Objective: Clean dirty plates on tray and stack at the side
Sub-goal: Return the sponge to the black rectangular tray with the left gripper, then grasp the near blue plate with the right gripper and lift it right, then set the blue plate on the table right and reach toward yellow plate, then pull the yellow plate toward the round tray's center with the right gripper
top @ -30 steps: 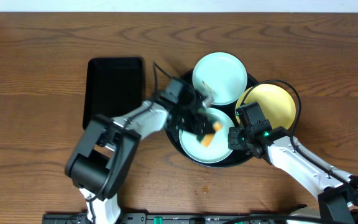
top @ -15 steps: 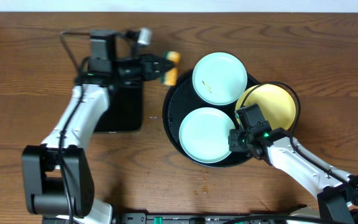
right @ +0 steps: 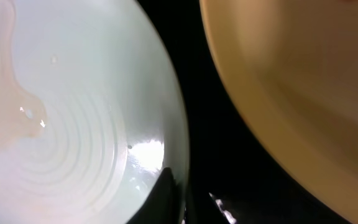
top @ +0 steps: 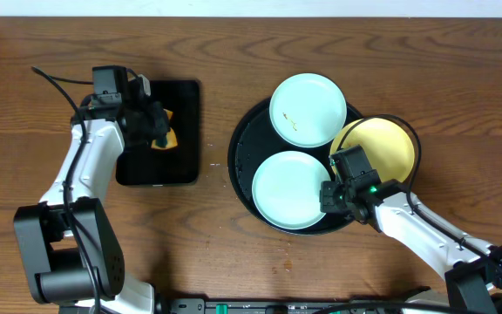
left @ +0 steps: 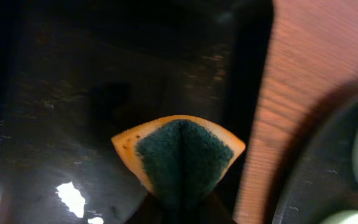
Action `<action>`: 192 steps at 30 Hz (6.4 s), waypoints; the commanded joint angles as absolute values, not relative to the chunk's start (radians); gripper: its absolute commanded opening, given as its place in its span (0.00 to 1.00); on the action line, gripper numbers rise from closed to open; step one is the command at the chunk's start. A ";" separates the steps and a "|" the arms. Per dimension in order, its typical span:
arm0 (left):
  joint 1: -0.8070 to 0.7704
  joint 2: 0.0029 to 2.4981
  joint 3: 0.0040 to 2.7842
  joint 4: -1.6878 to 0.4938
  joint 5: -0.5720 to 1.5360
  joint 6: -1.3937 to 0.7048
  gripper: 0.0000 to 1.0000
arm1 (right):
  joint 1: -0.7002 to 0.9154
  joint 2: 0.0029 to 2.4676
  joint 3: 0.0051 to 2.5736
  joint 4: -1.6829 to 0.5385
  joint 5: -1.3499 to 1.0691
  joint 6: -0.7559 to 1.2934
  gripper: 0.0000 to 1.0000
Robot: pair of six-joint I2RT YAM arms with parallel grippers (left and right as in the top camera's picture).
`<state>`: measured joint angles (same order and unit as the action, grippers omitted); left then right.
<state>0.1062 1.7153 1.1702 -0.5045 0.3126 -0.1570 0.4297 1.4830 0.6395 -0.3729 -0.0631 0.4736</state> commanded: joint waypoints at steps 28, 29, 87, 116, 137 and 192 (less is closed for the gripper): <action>0.102 1.735 1.148 -0.496 0.145 -0.128 0.85 | 0.465 1.359 1.195 -0.939 0.616 0.072 0.01; 0.102 1.735 1.148 -0.496 0.145 -0.128 0.85 | 0.480 1.359 1.196 -0.938 0.658 0.072 0.01; 0.102 1.735 1.148 -0.496 0.144 -0.128 0.86 | -0.506 1.511 1.216 -0.496 -0.031 0.186 0.01; 0.102 1.735 1.148 -0.496 0.145 -0.128 0.87 | -0.461 1.594 1.256 -0.866 -0.505 -0.043 0.51; 0.102 1.735 1.148 -0.496 0.145 -0.128 0.87 | -0.092 1.753 1.221 -0.855 0.025 -0.059 0.63; 0.102 1.735 1.148 -0.496 0.145 -0.128 0.87 | 0.154 1.688 0.901 -0.748 -0.274 0.437 0.03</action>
